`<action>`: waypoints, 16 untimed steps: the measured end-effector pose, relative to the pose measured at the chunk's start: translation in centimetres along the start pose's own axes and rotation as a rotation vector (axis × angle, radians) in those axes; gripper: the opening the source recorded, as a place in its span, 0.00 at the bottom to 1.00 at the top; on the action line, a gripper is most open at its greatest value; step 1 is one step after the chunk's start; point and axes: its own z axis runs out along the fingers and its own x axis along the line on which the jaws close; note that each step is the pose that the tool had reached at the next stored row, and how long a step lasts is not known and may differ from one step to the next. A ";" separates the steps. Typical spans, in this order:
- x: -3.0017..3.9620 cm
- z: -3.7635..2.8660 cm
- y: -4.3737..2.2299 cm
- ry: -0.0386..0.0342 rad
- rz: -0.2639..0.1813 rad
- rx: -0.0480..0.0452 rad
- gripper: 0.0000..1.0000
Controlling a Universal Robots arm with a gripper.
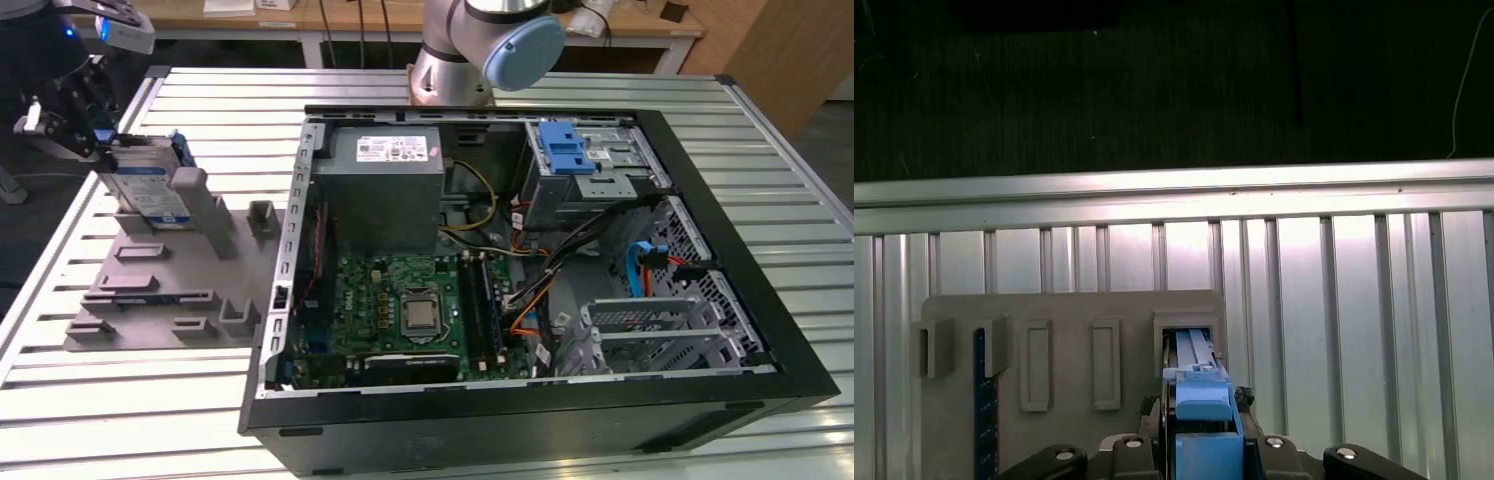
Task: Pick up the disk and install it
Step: 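Pick up the disk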
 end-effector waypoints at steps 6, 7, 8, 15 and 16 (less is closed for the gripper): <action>0.00 0.01 0.00 0.0000 0.000 0.0000 0.37; 0.00 0.01 0.00 0.0000 0.000 0.0000 0.37; 0.00 0.01 0.00 0.0000 0.000 0.0000 0.37; 0.00 0.02 0.00 0.0063 -0.016 0.0003 0.37; 0.00 0.01 0.00 0.0086 -0.023 0.0002 0.37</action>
